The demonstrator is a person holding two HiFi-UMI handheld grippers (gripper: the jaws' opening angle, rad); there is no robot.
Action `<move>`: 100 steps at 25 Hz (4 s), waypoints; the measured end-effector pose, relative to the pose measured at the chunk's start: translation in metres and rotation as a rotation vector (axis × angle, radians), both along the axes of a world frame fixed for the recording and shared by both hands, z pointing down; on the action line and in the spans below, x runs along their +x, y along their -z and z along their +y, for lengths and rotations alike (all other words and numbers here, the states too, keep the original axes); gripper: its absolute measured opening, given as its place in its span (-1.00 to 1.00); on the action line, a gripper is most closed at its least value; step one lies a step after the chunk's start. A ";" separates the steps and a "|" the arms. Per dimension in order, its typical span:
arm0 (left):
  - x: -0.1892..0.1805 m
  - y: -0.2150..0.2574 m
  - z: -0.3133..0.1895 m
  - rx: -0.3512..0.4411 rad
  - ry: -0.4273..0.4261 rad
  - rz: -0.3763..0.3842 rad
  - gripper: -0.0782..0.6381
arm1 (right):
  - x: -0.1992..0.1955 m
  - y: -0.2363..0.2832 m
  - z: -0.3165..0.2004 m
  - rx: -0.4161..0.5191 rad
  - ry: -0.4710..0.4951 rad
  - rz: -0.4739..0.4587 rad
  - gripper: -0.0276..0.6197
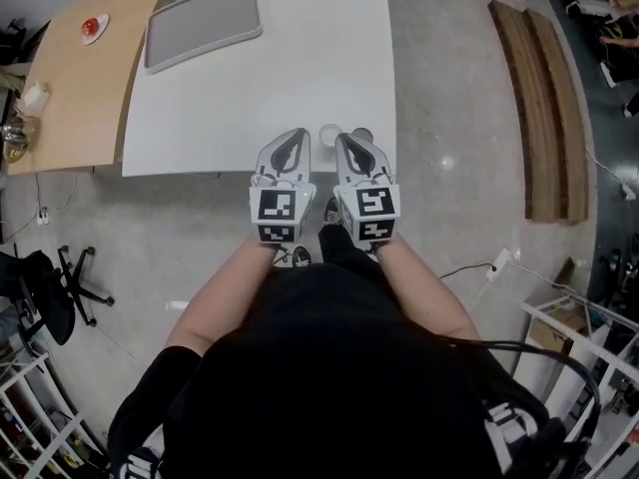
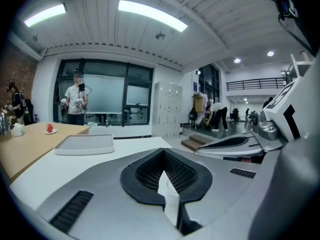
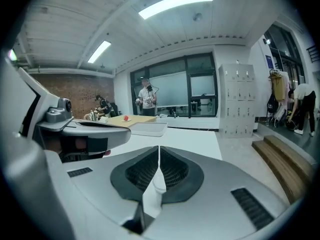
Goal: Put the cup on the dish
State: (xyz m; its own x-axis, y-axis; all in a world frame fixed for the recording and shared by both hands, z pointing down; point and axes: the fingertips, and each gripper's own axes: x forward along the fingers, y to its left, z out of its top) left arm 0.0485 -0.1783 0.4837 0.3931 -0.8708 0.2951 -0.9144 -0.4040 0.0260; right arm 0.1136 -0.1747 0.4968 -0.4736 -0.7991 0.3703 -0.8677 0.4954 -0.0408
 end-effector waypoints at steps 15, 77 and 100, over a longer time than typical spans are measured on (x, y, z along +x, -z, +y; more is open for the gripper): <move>0.013 -0.063 -0.047 -0.126 0.056 -0.088 -0.76 | 0.005 -0.064 -0.043 -0.098 0.216 0.036 -0.86; -0.169 0.052 -0.151 0.077 0.153 -0.025 -0.76 | -0.175 0.067 -0.157 0.055 0.377 0.043 -0.16; -0.262 0.112 -0.202 0.171 0.107 -0.012 -0.76 | -0.272 0.127 -0.214 0.129 0.368 0.008 -0.16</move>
